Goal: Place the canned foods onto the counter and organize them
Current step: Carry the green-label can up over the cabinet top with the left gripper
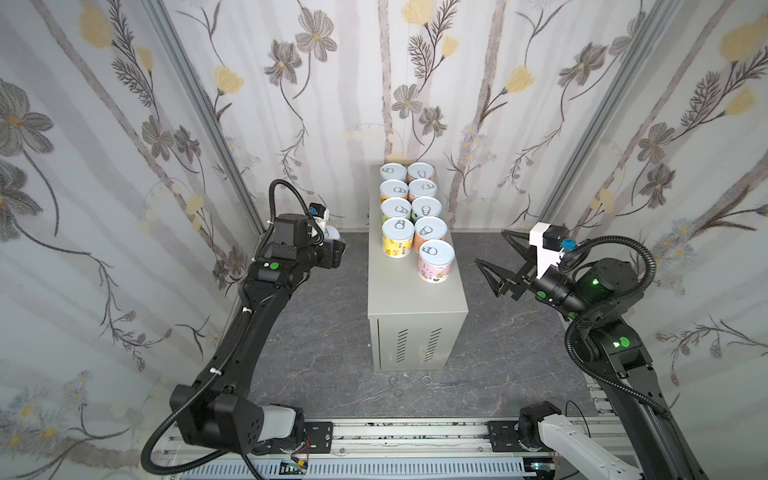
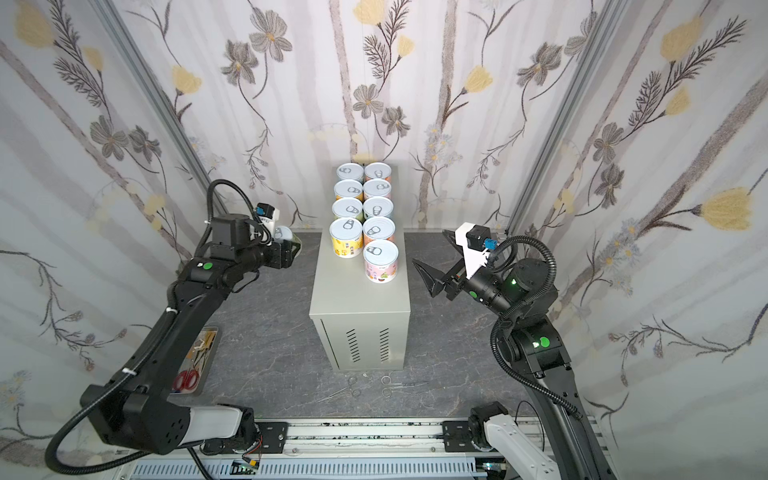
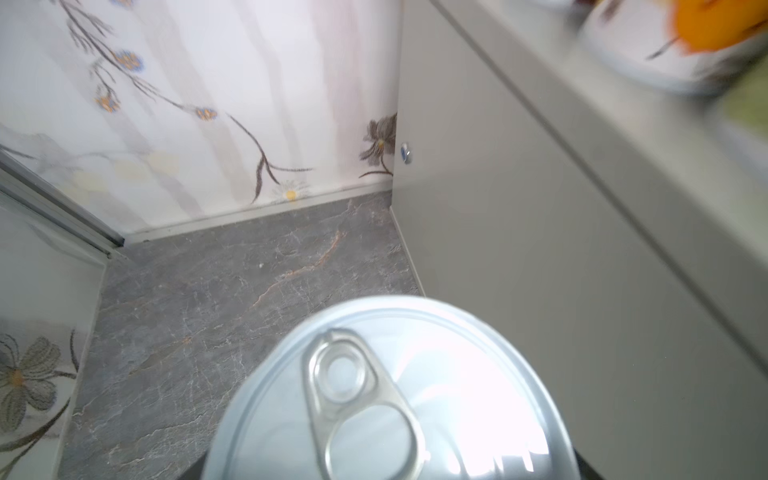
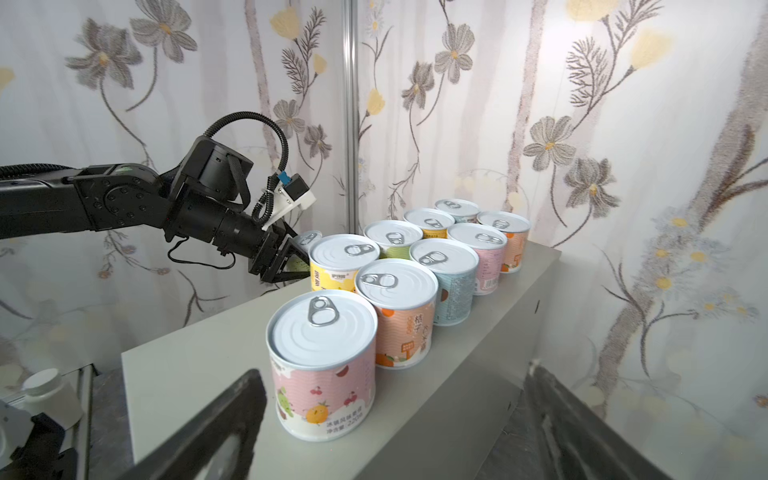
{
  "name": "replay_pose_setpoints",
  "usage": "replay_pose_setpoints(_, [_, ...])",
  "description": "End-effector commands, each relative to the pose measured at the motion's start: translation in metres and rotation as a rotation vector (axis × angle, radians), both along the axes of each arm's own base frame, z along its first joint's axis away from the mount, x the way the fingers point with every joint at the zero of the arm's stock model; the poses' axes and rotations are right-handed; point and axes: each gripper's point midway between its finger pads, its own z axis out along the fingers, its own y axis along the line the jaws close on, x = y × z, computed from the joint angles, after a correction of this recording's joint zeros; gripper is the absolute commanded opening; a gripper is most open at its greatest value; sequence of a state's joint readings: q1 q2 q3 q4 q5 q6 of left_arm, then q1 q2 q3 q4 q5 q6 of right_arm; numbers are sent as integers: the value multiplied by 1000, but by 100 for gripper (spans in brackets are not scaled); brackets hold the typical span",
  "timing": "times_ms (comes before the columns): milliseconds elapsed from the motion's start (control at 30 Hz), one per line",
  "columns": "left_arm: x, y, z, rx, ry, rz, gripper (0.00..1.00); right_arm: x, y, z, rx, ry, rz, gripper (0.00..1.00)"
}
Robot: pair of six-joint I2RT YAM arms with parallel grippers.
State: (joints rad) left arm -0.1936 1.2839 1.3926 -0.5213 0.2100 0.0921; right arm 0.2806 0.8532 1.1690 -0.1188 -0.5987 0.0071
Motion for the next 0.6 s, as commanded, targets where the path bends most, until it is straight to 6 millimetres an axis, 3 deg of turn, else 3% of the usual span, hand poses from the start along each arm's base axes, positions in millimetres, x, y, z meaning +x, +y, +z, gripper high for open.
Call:
replay_pose_setpoints(0, [-33, -6, 35, -75, -36, -48, 72, -15, 15, 1, -6, 21, 126, 96])
replay_pose_setpoints(267, [-105, -20, 100, -219, -81, -150, 70, -5, 20, -9, -75, 27, 54, 92])
replay_pose_setpoints(367, [-125, -27, 113, -236, -102, -200, 70, -1, 26, -11, -74, 48, 55, 92])
replay_pose_setpoints(567, [-144, -42, 121, -237, -86, -285, 70, -1, 44, -22, -82, 104, 73, 90])
